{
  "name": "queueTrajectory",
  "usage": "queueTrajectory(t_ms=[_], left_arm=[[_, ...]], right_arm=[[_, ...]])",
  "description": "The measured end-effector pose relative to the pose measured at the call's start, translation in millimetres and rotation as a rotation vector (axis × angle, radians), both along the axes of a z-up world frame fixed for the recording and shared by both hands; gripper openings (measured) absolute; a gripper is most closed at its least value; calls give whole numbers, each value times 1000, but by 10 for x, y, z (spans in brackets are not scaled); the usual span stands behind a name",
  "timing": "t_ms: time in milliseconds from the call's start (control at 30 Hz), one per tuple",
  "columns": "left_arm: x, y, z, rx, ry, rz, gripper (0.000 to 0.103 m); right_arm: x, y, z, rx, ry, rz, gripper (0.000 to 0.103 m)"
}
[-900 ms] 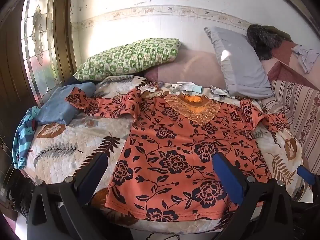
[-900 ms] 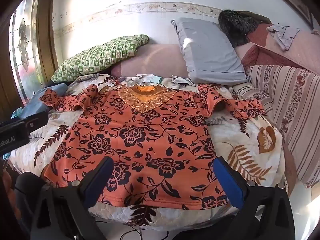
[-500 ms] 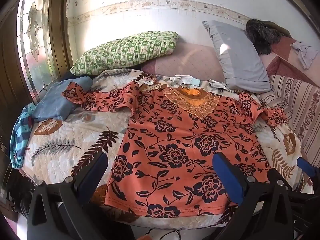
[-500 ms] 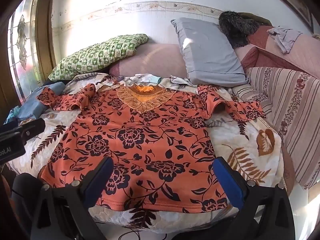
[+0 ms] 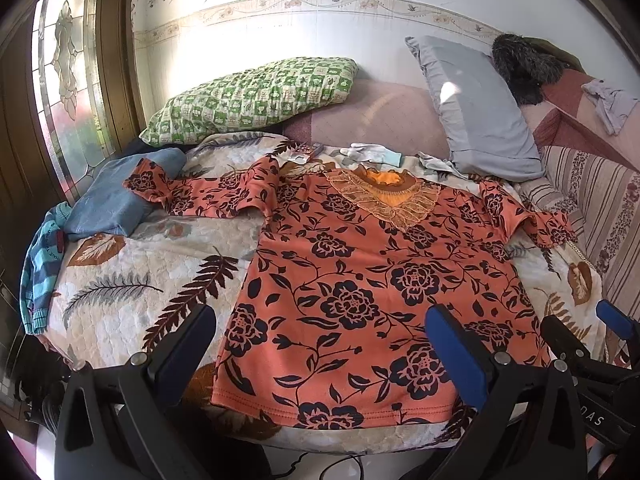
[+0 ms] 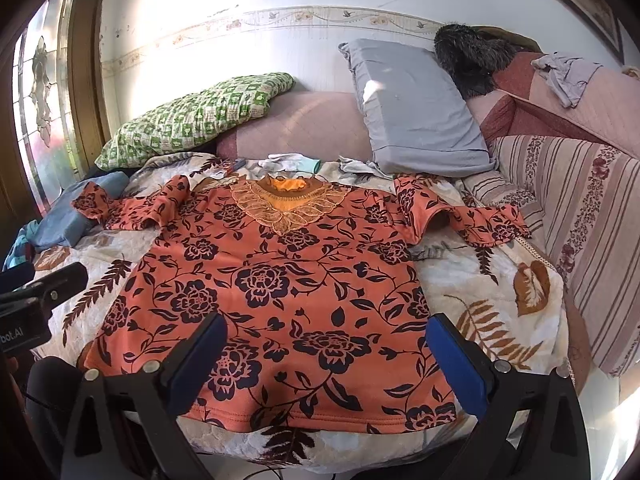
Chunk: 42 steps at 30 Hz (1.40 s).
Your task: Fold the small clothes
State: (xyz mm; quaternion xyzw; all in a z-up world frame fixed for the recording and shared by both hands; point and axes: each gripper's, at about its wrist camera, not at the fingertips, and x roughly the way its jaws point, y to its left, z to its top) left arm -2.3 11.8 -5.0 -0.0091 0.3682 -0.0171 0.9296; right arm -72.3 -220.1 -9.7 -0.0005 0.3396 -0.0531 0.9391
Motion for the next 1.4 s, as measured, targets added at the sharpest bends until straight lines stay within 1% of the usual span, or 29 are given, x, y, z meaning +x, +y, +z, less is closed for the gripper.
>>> queueTrajectory(t_ms=[100, 400, 533, 700, 900, 1400], left_arm=[[11, 2, -20, -5, 11, 4, 103], [4, 33, -46, -6, 11, 16, 103], [31, 86, -68, -15, 19, 37, 103], [36, 146, -86, -4, 17, 71, 103], [36, 182, -98, 2, 20, 89, 103], [65, 196, -153, 18, 46, 90, 103]], right_arm=[[13, 8, 10, -4, 0, -1, 101], [48, -5, -4, -9, 2, -4, 101], [84, -9, -16, -17, 18, -17, 101], [91, -24, -12, -13, 21, -30, 101], [111, -37, -19, -9, 25, -34, 101], [153, -52, -42, 2, 40, -40, 101]])
